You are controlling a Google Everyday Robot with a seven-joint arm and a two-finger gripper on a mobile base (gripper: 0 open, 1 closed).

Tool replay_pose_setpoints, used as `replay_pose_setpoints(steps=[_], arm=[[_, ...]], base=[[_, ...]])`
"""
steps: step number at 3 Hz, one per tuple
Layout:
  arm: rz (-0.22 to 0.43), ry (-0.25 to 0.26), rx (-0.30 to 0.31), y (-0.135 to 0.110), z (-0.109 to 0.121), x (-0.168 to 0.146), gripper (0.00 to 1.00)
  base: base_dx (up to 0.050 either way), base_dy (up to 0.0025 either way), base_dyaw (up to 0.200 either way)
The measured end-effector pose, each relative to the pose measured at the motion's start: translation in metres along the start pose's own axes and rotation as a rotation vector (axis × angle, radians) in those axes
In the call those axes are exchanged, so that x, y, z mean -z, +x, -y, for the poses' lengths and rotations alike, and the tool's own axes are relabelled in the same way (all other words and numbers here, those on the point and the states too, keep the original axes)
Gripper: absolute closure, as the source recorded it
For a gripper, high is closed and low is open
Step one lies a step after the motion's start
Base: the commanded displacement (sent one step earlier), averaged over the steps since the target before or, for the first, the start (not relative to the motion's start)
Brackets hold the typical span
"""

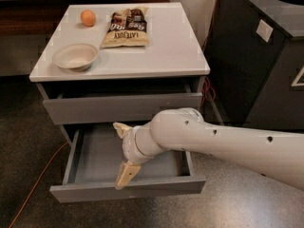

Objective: Place orange into middle drawer

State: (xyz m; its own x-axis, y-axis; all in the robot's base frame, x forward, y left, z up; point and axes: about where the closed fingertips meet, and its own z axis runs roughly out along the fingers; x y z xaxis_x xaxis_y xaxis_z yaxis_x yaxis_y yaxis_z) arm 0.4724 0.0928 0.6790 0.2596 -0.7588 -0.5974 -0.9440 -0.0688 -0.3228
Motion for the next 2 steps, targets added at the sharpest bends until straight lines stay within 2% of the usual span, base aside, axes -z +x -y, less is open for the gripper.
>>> replay_pose_setpoints(steps=[1,2], arm=[[-0.079,0.051,0.091,-0.0284,0.0099,0.0179,0.0],[-0.073,0.046,0.08,-0.0303,0.0127,0.0216,0.0]], base=[[0.0,0.0,0.0],[0.0,0.0,0.0]])
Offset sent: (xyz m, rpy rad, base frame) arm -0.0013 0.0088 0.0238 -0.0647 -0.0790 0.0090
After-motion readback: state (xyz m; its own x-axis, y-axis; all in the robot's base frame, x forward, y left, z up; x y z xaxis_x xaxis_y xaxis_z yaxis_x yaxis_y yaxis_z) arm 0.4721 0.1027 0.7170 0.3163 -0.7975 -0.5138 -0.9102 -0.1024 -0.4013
